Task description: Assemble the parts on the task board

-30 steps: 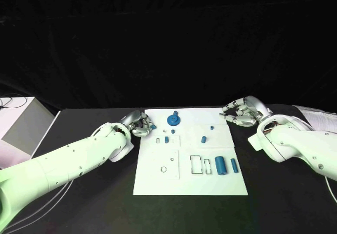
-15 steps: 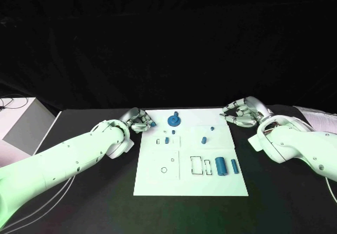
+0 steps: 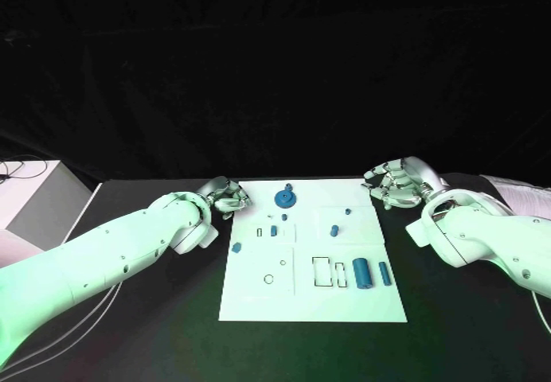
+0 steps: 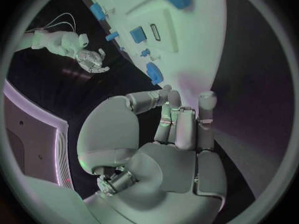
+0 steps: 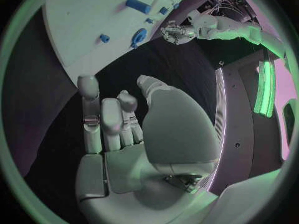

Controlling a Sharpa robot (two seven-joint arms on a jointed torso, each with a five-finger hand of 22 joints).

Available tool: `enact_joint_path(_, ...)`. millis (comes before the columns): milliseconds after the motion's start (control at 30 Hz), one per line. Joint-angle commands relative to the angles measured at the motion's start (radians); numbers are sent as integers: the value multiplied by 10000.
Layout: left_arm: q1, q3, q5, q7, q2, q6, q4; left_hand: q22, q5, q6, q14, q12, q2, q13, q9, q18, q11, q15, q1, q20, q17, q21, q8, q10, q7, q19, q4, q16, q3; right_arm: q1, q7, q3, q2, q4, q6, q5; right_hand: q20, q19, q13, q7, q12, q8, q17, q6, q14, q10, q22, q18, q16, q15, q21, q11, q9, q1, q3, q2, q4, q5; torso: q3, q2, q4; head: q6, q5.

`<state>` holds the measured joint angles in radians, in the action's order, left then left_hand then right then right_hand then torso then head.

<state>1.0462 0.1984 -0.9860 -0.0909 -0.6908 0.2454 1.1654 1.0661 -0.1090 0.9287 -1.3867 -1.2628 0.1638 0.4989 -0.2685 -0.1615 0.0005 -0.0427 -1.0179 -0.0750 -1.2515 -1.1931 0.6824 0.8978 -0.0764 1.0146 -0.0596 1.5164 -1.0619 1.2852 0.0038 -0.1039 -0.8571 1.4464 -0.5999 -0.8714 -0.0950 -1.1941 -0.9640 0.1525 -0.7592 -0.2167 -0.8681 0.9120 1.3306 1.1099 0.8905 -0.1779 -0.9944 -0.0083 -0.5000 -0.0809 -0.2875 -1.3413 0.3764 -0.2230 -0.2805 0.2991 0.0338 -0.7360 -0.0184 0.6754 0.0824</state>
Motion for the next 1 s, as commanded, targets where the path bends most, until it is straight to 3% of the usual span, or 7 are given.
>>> enact_joint_path(33,60,14,549,-324,11,-742,-35,-14,100,-40,-80,-84,2,153,-2360,86,5,-14,99,-2,-19,44,779,88,55,-46,19,40,122,-1,703,2,12,-23,-294,459,-51,70,629,40,583,-101,1002,-71,-387,-431,-525,-50,1279,38,644,112,-33,7,166,-151,10,39,-5,-6,0,-16,1)
enact_joint_path(233,105,18,558,-488,30,-687,-119,-23,161,-65,-76,-117,-6,169,-2455,88,-6,-21,124,0,-13,65,804,82,71,-41,38,45,191,-1,849,1,9,-36,-338,650,-109,1,1195,82,855,-271,1387,-208,-521,-573,-1134,-43,2353,94,1303,62,-93,22,355,-218,53,48,-7,-16,8,-30,-7)
enact_joint_path(400,120,17,391,-455,21,-464,-154,-192,339,-358,127,151,-45,-415,-2667,63,19,-7,-65,-15,340,256,688,-369,44,-138,220,-27,589,-1,916,1,-12,-30,-326,702,-121,-81,1452,91,924,-368,1373,-269,-477,-600,-1388,-44,2688,105,1552,52,-124,24,431,-238,87,47,-7,-13,9,-16,5)
enact_joint_path(533,124,16,392,-248,-27,-301,-117,-593,384,-930,524,464,83,-552,-2555,-13,191,129,-651,-90,978,671,98,-597,-171,-470,286,-194,1193,-1,994,0,-31,-13,-284,724,-151,-91,1996,108,1254,-504,1409,-313,-526,-637,-1769,-40,3315,133,1947,33,-168,2,586,-275,139,47,-19,-9,19,-13,33)
enact_joint_path(667,125,16,432,-97,-96,-282,-19,-851,369,-1041,728,847,224,-745,-2229,-50,370,312,-1464,-250,1291,995,-540,-927,-318,-626,537,-263,2449,-1,1067,0,-45,3,-234,745,-178,-88,2597,119,1722,-612,1404,-297,-567,-634,-2059,-35,3818,165,2237,18,-198,-16,745,-306,184,45,-28,-7,18,3,54)
enact_joint_path(833,121,22,463,214,-358,-563,280,-1071,363,-1033,1022,1619,580,-1221,-1898,-93,566,464,-2212,-373,1771,1247,-1107,-1071,-502,-744,528,-400,3097,-1,1224,-1,-63,18,-89,805,-269,43,3927,179,2855,-736,1453,-261,-735,-514,-2571,-30,4815,273,2757,-73,-217,-27,1042,-350,304,33,-29,11,14,18,77)
enact_joint_path(1000,110,24,57,839,-816,-874,752,-1621,349,-953,2108,2617,758,-1879,-1547,-215,725,621,-2957,-508,3373,1869,-1618,-915,-633,-1320,435,-1000,3621,-1,1416,-6,-107,46,99,859,-447,315,5500,267,4171,-716,1868,-160,-1012,-136,-3184,-26,6073,434,3350,-197,-160,-13,1301,-402,505,-8,-36,23,22,39,102)
